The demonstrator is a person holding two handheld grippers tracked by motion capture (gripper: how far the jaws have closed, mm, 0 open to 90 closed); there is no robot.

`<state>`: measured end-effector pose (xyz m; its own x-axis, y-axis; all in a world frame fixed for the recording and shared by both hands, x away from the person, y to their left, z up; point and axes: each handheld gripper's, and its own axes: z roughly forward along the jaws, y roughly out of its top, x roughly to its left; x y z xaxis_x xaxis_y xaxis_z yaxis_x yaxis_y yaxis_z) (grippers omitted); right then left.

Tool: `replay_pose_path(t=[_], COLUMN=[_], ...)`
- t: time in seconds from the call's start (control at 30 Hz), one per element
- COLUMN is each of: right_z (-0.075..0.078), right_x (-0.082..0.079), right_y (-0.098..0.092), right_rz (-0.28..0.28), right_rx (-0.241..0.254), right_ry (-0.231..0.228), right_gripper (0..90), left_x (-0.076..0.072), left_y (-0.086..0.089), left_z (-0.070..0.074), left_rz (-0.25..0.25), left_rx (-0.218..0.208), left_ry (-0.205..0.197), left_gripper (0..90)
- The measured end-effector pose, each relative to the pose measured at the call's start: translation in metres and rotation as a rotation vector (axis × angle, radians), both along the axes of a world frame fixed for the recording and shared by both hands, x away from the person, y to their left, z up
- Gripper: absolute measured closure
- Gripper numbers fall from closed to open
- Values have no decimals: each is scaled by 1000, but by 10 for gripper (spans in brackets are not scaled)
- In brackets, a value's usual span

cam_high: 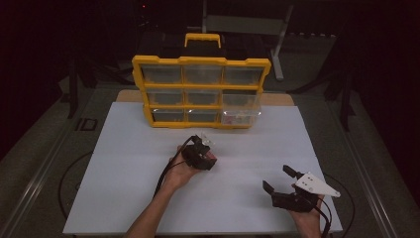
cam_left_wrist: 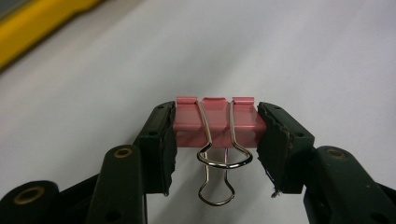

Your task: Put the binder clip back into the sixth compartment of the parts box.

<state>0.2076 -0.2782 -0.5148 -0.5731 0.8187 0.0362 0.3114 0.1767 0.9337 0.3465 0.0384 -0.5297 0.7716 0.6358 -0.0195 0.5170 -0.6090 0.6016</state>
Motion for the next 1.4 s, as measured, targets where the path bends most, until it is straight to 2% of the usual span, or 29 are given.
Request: replay_pose_path(t=[0.3, 0.5, 1.07, 1.1, 1.2, 1.4], right_z=[2, 2, 2, 2, 2, 2], right_x=[0, -1, 1, 1, 1, 1], right_y=[-1, -4, -3, -3, -3, -2], right_rz=[-4, -12, -9, -8, -10, -5], right_rx=[-1, 0, -3, -1, -2, -7], right_ry=[-10, -17, -18, -17, -17, -18], right_gripper=[90, 89, 89, 90, 90, 90], left_x=[4, 6, 20, 22, 26, 32], left_y=[8, 8, 12, 13, 14, 15], left_z=[26, 39, 87, 94, 103, 120], left_rz=[-15, -46, -70, -75, -81, -112], left_rx=[-36, -35, -77, -88, -107, -125], left_ry=[-24, -39, -89, -95, -100, -110], left_gripper=[502, 502, 502, 502, 502, 502])
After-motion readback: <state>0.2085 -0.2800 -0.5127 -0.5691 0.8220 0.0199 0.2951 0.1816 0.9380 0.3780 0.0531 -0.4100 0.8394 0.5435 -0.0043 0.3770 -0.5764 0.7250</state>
